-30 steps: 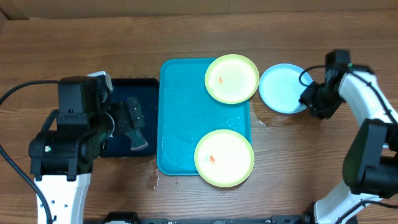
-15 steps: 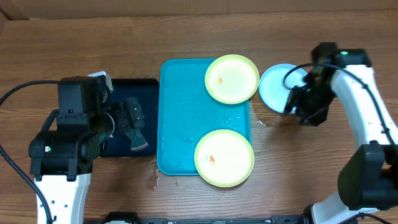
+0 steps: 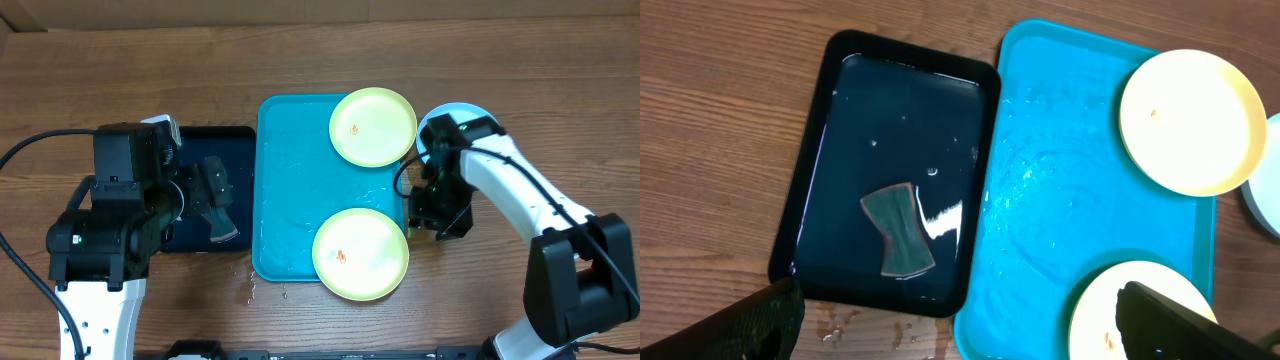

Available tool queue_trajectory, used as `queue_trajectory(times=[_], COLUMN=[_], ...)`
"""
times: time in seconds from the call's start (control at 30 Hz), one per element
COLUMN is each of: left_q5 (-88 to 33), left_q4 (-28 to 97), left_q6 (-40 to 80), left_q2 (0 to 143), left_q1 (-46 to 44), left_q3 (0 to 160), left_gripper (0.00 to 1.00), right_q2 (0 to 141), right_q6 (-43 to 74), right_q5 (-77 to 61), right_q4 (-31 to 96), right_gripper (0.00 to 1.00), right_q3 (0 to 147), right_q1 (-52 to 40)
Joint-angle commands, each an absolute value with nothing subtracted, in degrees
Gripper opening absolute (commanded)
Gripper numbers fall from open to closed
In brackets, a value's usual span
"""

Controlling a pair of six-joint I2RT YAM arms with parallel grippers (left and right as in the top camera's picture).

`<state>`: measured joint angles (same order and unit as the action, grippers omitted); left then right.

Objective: Clean dirty plates on tray and stack at the side
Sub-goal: 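Release the white plate and move right gripper toward lower yellow plate, then grasp the lower yellow plate rim with right gripper and drag it up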

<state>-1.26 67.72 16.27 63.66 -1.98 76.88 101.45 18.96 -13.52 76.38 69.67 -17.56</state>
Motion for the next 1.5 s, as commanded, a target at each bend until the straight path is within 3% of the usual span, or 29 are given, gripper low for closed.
queue_trajectory(times=[0.0, 0.47, 0.8, 1.1, 1.17, 1.23, 1.47], left_q5=[-0.64, -0.64, -0.64, -0.64, -0.64, -0.64, -0.64], left_q4=[67.48, 67.48, 67.48, 67.51, 67.48, 67.48, 67.48], left_q6=[15.40, 15.40, 15.40, 15.40, 15.40, 15.40, 15.40], left_q2=[63.75, 63.75, 63.75, 63.75, 63.75, 63.75, 63.75], left_q1=[-1.85, -1.85, -1.85, -1.85, -1.85, -1.85, -1.85], left_q3=[77.52, 77.52, 77.52, 77.52, 77.52, 77.52, 77.52], left_gripper=[1.00, 1.00, 1.00, 1.00, 1.00, 1.00, 1.00], right_q2=[101.60, 101.60, 101.60, 101.60, 101.60, 101.58, 101.58], right_q6=[22.74, 24.27, 24.27, 24.29, 24.27, 24.25, 24.27], right_q5=[-13.85, -15.18, -15.18, -15.16, -15.59, -16.56, -26.20], right_q4=[73.87, 68.69, 67.92, 66.35, 66.19, 65.52, 56.69], right_gripper=[0.52, 0.38, 0.18, 0.17, 0.07, 0.04, 0.04], right_q3=[67.00, 61.73, 61.01, 59.81, 59.68, 59.72, 59.77], right_q1=[-19.40, -23.62, -24.38, -24.38, -24.38, -24.38, -24.38])
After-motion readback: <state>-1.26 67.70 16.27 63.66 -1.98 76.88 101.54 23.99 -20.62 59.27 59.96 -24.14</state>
